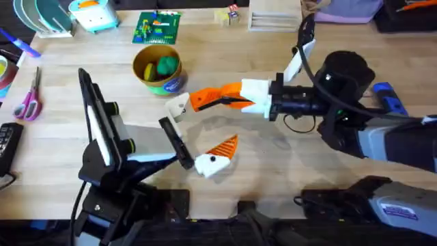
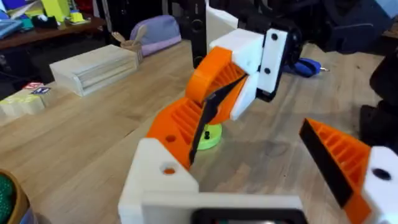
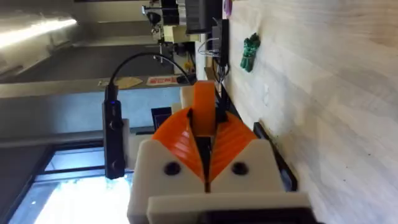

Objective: Pick up the gripper from the table and insert it into the empty holder that is missing its gripper. Then pick up a screw, insert it into the mounting hole, and use the screwdriver to tighten it. Finally, clean up the table by picking up the vegetable and placing it into the bucket.

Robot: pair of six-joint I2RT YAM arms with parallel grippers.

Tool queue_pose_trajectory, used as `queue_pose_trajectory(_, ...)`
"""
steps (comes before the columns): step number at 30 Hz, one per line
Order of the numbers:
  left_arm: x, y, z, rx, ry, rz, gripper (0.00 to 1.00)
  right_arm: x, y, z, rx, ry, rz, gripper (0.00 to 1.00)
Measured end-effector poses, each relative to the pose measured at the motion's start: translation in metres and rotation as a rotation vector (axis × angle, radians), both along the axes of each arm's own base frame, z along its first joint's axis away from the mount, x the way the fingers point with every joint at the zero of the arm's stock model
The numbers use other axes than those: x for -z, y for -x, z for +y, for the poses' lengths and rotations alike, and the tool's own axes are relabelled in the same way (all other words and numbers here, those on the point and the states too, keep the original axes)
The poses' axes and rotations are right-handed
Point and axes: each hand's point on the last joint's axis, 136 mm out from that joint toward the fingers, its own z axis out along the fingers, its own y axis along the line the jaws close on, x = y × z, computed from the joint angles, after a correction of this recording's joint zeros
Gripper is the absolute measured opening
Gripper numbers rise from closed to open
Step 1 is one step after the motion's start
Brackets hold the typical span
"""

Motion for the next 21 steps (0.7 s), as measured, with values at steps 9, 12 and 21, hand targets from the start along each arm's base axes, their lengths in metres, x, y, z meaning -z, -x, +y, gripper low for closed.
queue_pose_trajectory(9,0.0,0.0,0.0,-0.003,0.0,-0.003,0.991,-0.013,0.0,0.003,-0.005,-0.051,-0.007,0.013)
queue_pose_trajectory(12,0.0,0.0,0.0,-0.003,0.0,-0.003,0.991,-0.013,0.001,0.003,-0.009,-0.052,-0.004,0.013)
queue_pose_trajectory(21,0.0,-0.001,0.0,-0.004,0.0,-0.001,0.991,-0.009,0.008,0.004,-0.051,-0.04,-0.001,0.012)
